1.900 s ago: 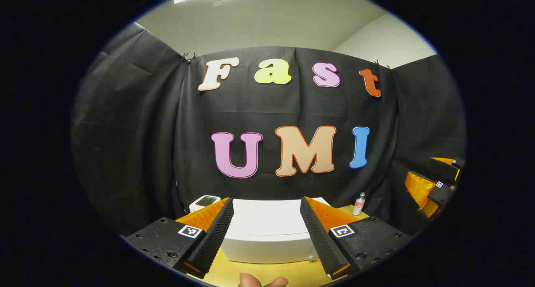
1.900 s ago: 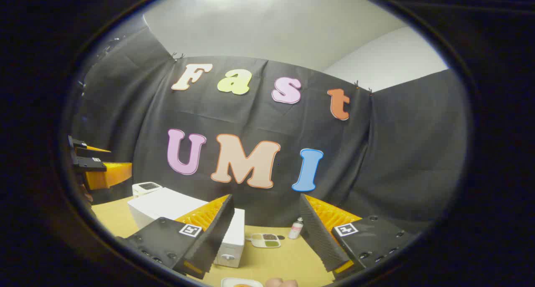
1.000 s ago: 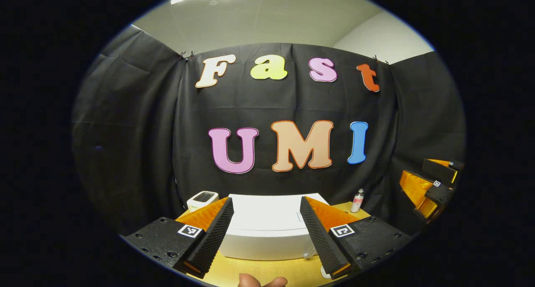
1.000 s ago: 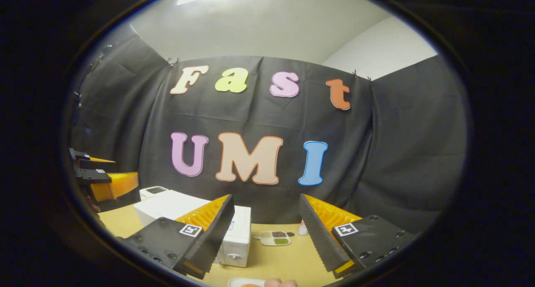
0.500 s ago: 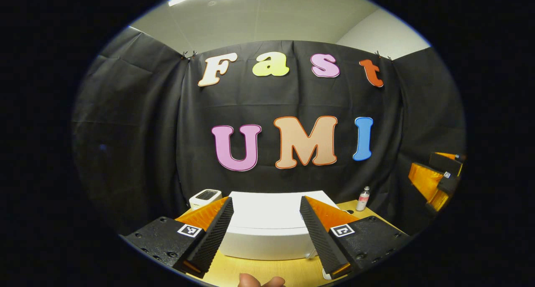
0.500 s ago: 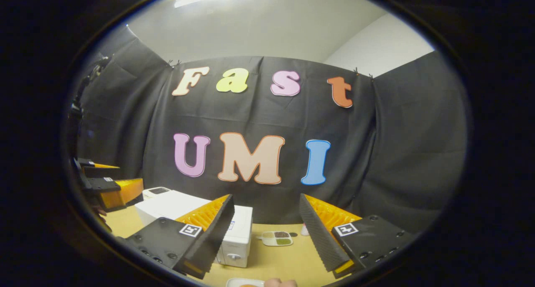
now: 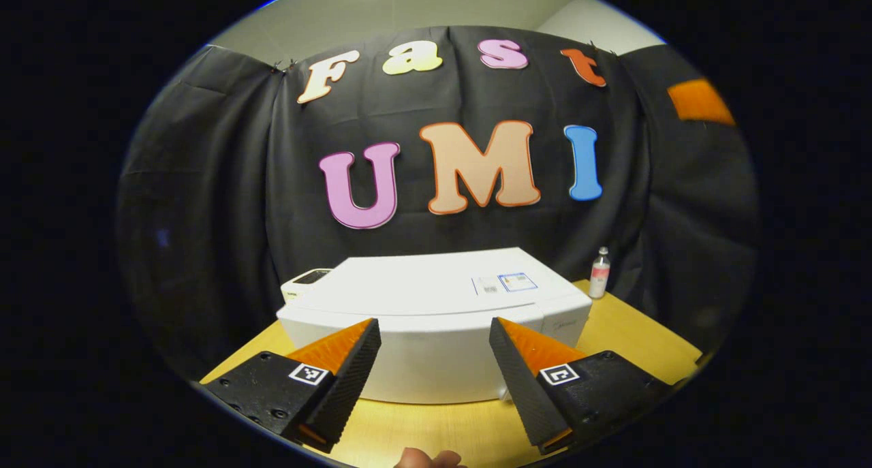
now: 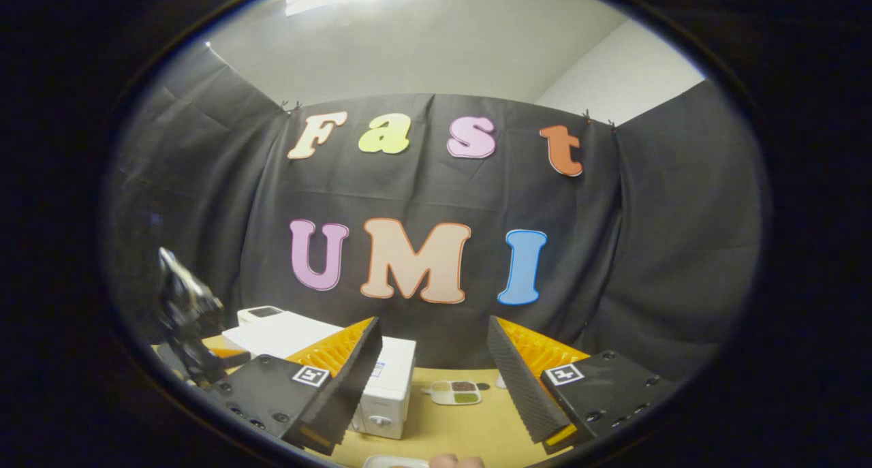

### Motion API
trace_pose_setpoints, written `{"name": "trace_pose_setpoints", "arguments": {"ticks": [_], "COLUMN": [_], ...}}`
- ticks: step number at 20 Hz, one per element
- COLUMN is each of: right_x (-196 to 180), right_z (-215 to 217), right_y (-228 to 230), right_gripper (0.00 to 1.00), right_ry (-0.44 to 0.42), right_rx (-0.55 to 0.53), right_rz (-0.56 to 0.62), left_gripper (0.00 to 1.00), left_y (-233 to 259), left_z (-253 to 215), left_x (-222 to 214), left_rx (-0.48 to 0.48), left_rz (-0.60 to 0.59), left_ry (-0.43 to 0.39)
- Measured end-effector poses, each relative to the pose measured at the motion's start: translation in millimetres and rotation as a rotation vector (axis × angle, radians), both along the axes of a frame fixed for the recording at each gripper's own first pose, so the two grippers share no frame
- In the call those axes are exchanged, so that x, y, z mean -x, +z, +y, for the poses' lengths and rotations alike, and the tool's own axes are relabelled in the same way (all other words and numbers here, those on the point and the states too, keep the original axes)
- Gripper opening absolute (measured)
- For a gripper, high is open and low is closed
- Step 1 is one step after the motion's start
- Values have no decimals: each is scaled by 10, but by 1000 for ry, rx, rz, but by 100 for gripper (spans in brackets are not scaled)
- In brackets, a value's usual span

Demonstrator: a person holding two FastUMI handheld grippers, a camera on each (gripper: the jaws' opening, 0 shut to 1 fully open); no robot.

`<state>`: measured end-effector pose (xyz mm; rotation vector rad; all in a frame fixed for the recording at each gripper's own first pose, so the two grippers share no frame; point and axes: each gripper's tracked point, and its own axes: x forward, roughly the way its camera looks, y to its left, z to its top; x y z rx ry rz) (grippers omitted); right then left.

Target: Open the microwave oven with the left hand, put the food in, and close the microwave oven.

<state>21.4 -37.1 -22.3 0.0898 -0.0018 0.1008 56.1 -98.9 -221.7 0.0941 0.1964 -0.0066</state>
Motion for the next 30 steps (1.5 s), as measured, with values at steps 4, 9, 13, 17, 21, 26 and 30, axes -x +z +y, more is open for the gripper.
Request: {"name": "trace_pose_setpoints", "arguments": {"ticks": [4, 9, 13, 17, 21, 26, 30], "right_x": [13, 74, 124, 176, 196, 245, 257], "right_z": [-146, -414, -602, -705, -722, -630, -555], "right_y": [-29, -89, -168, -236, -220, -293, -280], "right_gripper": [98, 96, 96, 97, 96, 99, 96], "right_ry": [-21, -73, -116, -134, -133, -96, -59], "right_rx": [2, 23, 1, -10, -19, -37, -52], "right_rz": [2, 11, 40, 66, 63, 85, 92], "left_gripper": [99, 98, 98, 31, 18, 8, 4], "left_y": [-568, -1011, -1185, -1305, -1309, -1286, -1277], "left_z": [-512, -789, -797, -707, -755, -772, -756], "left_x": [-118, -171, -293, -333, -334, -301, -249], "left_rx": [-30, -10, -3, -15, 36, 5, 35], "left_rz": [84, 186, 241, 291, 260, 225, 264], "left_ry": [-100, -143, -144, -107, -106, -135, -150]}}
